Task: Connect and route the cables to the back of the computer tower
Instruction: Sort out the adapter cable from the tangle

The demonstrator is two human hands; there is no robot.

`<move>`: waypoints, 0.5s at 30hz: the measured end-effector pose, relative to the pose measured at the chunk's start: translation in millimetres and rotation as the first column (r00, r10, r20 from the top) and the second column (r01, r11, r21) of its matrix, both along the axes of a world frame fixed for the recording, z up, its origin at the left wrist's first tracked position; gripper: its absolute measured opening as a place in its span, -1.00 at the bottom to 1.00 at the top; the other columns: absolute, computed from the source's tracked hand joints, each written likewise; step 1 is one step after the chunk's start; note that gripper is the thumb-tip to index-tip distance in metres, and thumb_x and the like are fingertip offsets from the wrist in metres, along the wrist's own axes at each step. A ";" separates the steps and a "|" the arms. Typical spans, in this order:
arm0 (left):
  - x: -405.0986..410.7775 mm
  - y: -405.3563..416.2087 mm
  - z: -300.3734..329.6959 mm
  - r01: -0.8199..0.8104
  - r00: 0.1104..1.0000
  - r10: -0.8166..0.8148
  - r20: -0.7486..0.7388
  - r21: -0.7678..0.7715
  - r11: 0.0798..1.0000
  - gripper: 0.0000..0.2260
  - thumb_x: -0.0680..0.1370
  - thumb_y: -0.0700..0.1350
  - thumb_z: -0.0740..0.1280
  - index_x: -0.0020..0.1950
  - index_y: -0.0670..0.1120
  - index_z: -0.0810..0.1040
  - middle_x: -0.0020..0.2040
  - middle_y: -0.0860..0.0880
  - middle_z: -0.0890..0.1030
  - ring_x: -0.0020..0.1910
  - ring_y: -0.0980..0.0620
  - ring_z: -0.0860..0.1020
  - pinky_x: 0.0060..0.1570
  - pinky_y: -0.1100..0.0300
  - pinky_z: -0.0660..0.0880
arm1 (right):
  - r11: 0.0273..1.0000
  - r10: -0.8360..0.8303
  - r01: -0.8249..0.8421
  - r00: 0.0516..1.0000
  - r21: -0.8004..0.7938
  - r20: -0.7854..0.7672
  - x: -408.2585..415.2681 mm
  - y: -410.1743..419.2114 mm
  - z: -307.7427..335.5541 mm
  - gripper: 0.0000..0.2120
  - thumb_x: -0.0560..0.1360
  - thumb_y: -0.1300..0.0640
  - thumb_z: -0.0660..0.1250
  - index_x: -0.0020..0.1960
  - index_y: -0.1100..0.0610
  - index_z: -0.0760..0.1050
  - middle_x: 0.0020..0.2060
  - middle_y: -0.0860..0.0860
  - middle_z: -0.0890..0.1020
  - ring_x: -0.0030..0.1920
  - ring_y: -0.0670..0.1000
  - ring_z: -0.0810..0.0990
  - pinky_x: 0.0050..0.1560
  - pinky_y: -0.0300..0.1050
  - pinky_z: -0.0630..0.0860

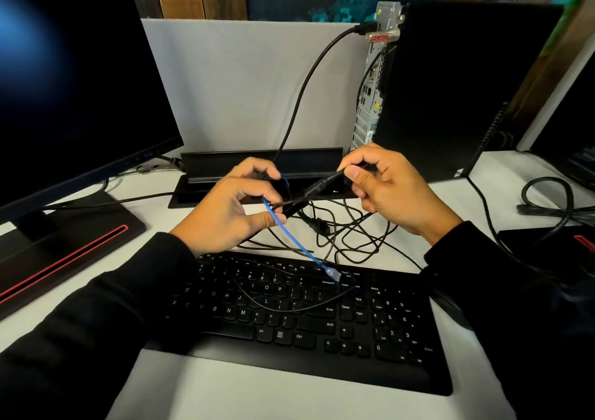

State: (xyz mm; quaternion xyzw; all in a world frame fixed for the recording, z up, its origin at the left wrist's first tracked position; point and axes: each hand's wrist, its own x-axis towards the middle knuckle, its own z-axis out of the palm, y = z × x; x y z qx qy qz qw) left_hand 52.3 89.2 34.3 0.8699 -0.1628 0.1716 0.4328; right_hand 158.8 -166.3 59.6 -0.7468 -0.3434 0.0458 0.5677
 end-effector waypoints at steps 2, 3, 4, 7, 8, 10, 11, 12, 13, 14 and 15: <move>-2.2 -4.8 3.7 0.007 0.999 -0.012 0.044 0.101 0.995 -0.85 0.47 -0.17 0.56 -0.15 0.08 0.68 0.18 0.10 0.55 0.15 -0.03 0.46 0.23 0.17 0.35 | 0.999 -0.041 0.041 0.999 0.001 -0.011 3.1 -1.6 -0.1 -0.84 0.66 0.29 0.27 -0.01 0.14 0.61 -0.04 0.07 0.46 -0.29 0.01 0.46 -0.42 -0.12 0.37; -3.1 -5.5 3.8 0.014 0.998 -0.023 0.061 0.146 0.989 -0.79 0.48 -0.21 0.54 -0.15 0.11 0.68 0.15 0.12 0.58 0.14 -0.05 0.45 0.21 0.16 0.35 | 0.998 -0.064 0.064 0.998 0.007 -0.022 4.3 -2.9 -0.1 -0.84 0.66 0.27 0.27 -0.01 0.13 0.60 -0.05 0.08 0.46 -0.29 0.01 0.46 -0.43 -0.13 0.37; -3.6 -4.2 2.7 0.018 0.997 -0.030 0.070 0.178 0.984 -0.74 0.47 -0.27 0.53 -0.14 0.13 0.67 0.12 0.13 0.61 0.13 -0.05 0.45 0.19 0.16 0.36 | 0.996 -0.088 0.089 0.996 0.019 -0.034 5.6 -4.1 0.3 -0.84 0.67 0.26 0.26 -0.01 0.13 0.59 -0.07 0.09 0.46 -0.29 0.00 0.46 -0.43 -0.13 0.36; -3.4 12.1 -7.4 0.001 1.000 -0.002 0.006 0.215 0.977 -0.67 0.43 -0.35 0.49 -0.16 0.14 0.67 0.08 0.15 0.66 0.14 -0.03 0.50 0.19 0.02 0.40 | 0.982 -0.158 0.165 0.984 0.095 -0.079 10.1 -9.8 4.3 -0.80 0.69 0.27 0.21 -0.04 0.10 0.54 -0.18 0.08 0.46 -0.32 -0.01 0.45 -0.47 -0.17 0.35; -3.6 19.2 -11.9 -0.009 0.999 0.016 -0.030 0.223 0.975 -0.67 0.43 -0.34 0.48 -0.18 0.13 0.67 0.07 0.15 0.66 0.14 -0.01 0.53 0.20 -0.04 0.43 | 0.973 -0.166 0.181 0.980 0.144 -0.109 11.9 -12.0 5.8 -0.79 0.70 0.26 0.19 -0.05 0.09 0.53 -0.21 0.04 0.45 -0.33 -0.02 0.44 -0.47 -0.18 0.33; -4.1 30.9 -19.1 0.003 0.990 0.027 -0.136 0.217 0.976 -0.72 0.43 -0.34 0.46 -0.20 0.08 0.68 0.03 0.12 0.68 0.13 0.02 0.60 0.23 -0.08 0.47 | 0.949 -0.154 0.195 0.972 0.248 -0.175 15.2 -15.9 7.7 -0.76 0.72 0.24 0.15 -0.05 0.07 0.50 -0.27 -0.04 0.45 -0.34 -0.06 0.41 -0.46 -0.20 0.31; -4.4 34.4 -21.1 0.020 0.977 0.022 -0.211 0.195 0.981 -0.73 0.41 -0.33 0.43 -0.17 0.07 0.70 0.04 0.11 0.68 0.15 0.05 0.61 0.24 -0.05 0.48 | 0.938 -0.144 0.198 0.969 0.285 -0.200 16.7 -17.3 8.4 -0.75 0.72 0.23 0.13 -0.05 0.06 0.50 -0.29 -0.08 0.46 -0.34 -0.07 0.40 -0.45 -0.21 0.31; -5.1 36.1 -21.1 0.035 0.956 0.012 -0.293 0.157 0.987 -0.70 0.38 -0.32 0.38 -0.13 0.08 0.72 0.08 0.12 0.68 0.19 0.09 0.60 0.26 0.02 0.47 | 0.928 -0.136 0.203 0.966 0.313 -0.221 17.8 -18.0 8.1 -0.74 0.73 0.23 0.12 -0.06 0.06 0.49 -0.30 -0.09 0.46 -0.34 -0.08 0.39 -0.42 -0.20 0.31; -6.2 36.4 -19.5 0.035 0.934 0.009 -0.357 0.116 0.993 -0.63 0.33 -0.29 0.33 -0.09 0.12 0.75 0.14 0.14 0.66 0.24 0.13 0.58 0.27 0.09 0.45 | 0.917 -0.130 0.209 0.962 0.339 -0.242 18.5 -18.3 7.7 -0.74 0.73 0.22 0.11 -0.06 0.06 0.48 -0.27 -0.08 0.45 -0.33 -0.08 0.39 -0.40 -0.20 0.31; -6.4 37.2 -18.3 0.033 0.919 -0.005 -0.395 0.064 0.997 -0.57 0.29 -0.27 0.28 -0.05 0.14 0.76 0.20 0.15 0.64 0.29 0.16 0.54 0.29 0.12 0.42 | 0.905 -0.123 0.217 0.957 0.366 -0.264 19.1 -18.7 7.4 -0.75 0.73 0.21 0.11 -0.06 0.06 0.47 -0.23 -0.05 0.44 -0.32 -0.08 0.39 -0.37 -0.19 0.32; -5.9 38.6 -17.1 0.033 0.906 -0.032 -0.422 -0.004 0.999 -0.57 0.29 -0.25 0.26 -0.04 0.12 0.77 0.24 0.13 0.63 0.32 0.14 0.52 0.30 0.11 0.40 | 0.891 -0.115 0.226 0.952 0.394 -0.285 19.7 -19.2 7.5 -0.75 0.73 0.21 0.10 -0.05 0.06 0.47 -0.17 -0.03 0.43 -0.31 -0.07 0.39 -0.34 -0.19 0.33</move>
